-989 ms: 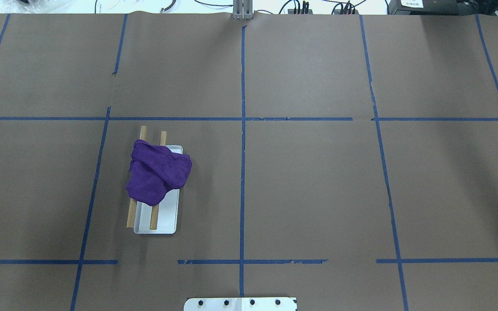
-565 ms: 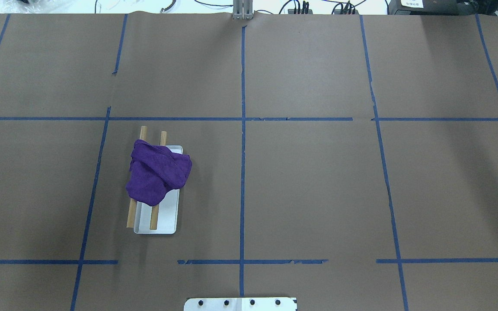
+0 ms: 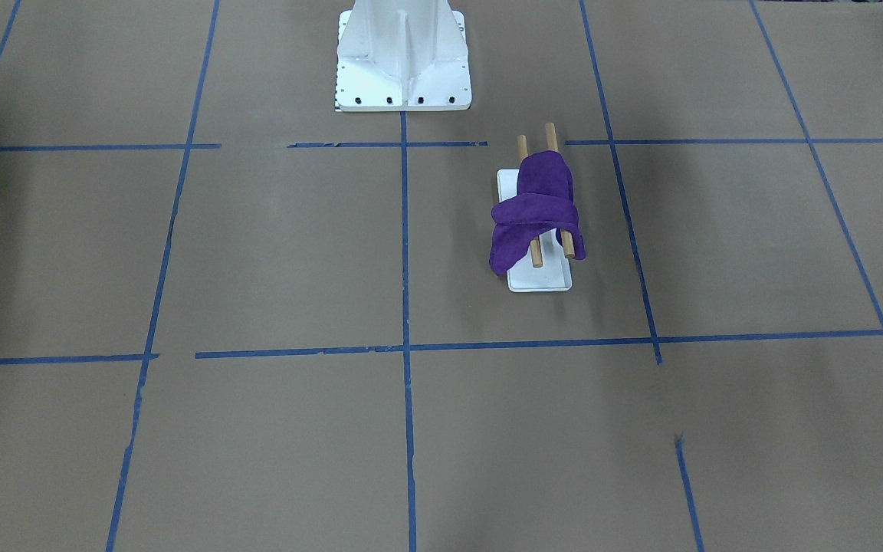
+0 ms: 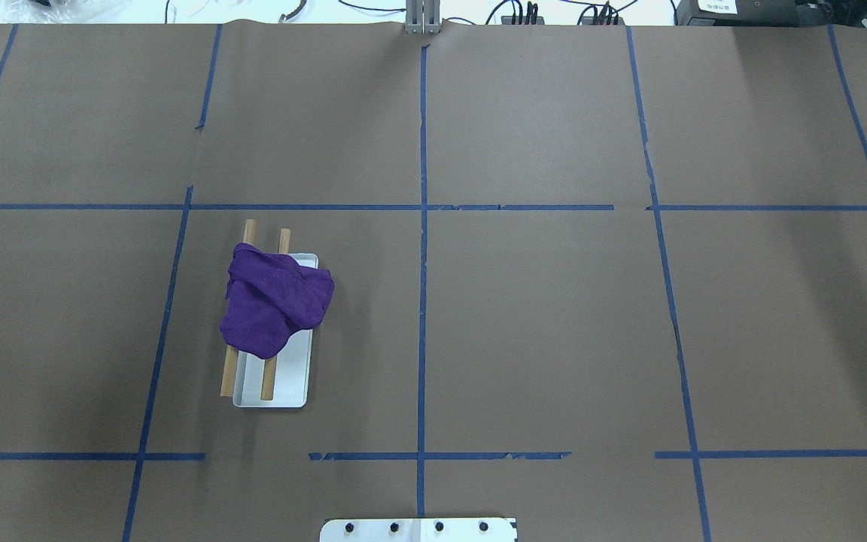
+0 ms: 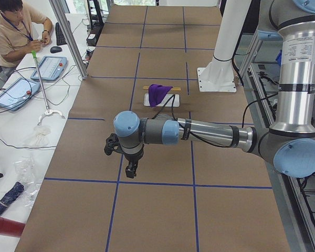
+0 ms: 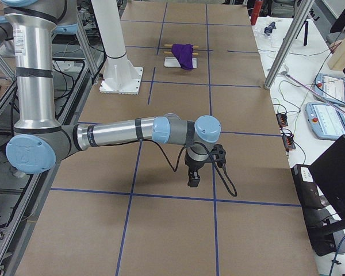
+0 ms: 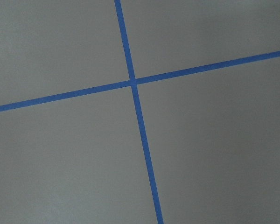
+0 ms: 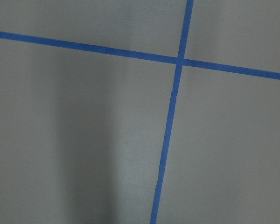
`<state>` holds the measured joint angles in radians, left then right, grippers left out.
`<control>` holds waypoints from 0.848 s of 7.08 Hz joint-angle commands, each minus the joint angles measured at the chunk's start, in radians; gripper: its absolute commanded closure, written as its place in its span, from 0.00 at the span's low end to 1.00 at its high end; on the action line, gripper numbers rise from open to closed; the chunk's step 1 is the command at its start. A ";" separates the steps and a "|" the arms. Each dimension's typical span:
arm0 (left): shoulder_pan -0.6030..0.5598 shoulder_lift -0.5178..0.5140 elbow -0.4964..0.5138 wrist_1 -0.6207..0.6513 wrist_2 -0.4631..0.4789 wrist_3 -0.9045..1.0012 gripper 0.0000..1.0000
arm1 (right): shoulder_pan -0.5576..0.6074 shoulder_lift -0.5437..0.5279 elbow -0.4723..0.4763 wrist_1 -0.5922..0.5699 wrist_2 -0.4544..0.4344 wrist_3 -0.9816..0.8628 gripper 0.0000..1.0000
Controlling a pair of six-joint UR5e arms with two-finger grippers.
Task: Hang towel on rack
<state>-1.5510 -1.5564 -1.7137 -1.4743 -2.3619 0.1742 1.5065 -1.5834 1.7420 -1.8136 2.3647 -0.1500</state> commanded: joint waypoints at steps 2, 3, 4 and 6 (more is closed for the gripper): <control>0.000 -0.004 0.005 0.000 0.007 -0.004 0.00 | 0.000 0.006 -0.010 0.004 0.015 -0.002 0.00; 0.000 -0.002 0.011 0.000 0.007 -0.008 0.00 | 0.000 0.008 -0.012 0.004 0.015 -0.002 0.00; 0.000 -0.002 0.011 0.000 0.010 -0.009 0.00 | 0.000 0.008 -0.012 0.004 0.015 0.000 0.00; 0.000 -0.005 0.020 -0.001 0.012 -0.009 0.00 | 0.000 0.008 -0.012 0.004 0.016 0.000 0.00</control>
<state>-1.5509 -1.5600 -1.6975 -1.4751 -2.3511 0.1659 1.5064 -1.5755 1.7306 -1.8101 2.3802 -0.1505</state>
